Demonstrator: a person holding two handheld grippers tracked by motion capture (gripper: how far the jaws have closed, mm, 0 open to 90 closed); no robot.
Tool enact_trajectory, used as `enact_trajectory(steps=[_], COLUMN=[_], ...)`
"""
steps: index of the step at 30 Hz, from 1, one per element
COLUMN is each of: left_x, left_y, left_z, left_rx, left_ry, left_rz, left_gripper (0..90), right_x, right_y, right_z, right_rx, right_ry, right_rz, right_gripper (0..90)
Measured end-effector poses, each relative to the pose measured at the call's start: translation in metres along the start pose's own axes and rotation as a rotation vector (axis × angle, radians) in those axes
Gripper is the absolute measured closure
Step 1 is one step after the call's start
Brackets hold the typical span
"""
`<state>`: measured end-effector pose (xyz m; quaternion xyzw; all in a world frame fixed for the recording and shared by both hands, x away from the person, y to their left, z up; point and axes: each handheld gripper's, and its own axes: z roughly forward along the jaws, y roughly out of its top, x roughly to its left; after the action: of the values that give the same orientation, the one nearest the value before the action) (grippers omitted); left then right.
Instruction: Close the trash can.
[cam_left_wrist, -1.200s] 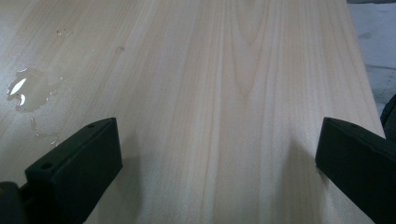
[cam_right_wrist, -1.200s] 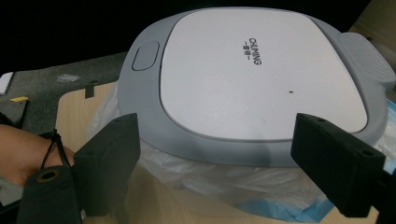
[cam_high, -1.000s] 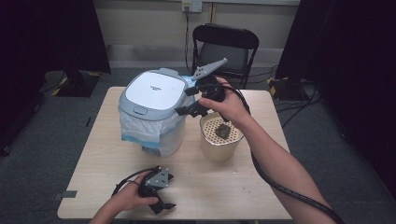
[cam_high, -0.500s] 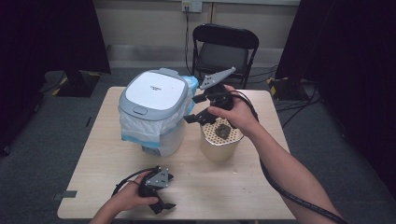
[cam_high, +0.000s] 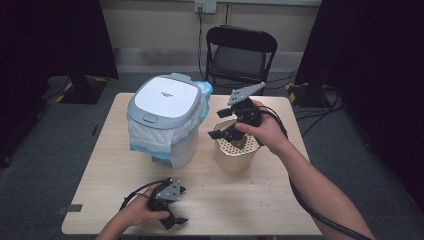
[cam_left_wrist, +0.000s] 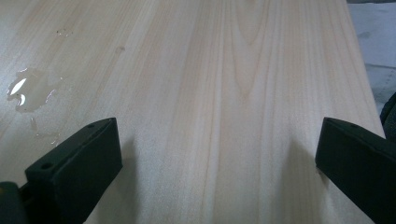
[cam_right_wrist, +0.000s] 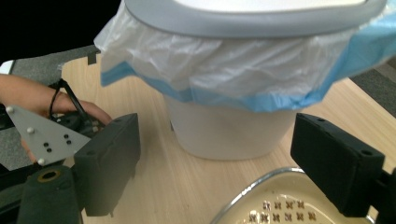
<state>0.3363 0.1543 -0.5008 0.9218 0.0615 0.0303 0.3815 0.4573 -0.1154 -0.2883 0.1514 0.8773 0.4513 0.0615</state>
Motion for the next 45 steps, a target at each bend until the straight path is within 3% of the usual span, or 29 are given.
enact_trajectory(steps=[30,45], left_x=[0.0,0.0], left_y=[0.0,0.0], left_z=[0.0,0.001], left_rx=[0.004,0.001], left_ry=[-0.011,-0.012], left_rz=[-0.006,-0.01], left_gripper=[0.0,0.0], right_x=[0.008,0.01], right_y=[-0.061,-0.093], right_z=[-0.014,-0.03], right_rx=[0.034,0.039], right_ry=[-0.006,-0.022], right_rz=[0.006,0.028], right_gripper=[15.8,15.6])
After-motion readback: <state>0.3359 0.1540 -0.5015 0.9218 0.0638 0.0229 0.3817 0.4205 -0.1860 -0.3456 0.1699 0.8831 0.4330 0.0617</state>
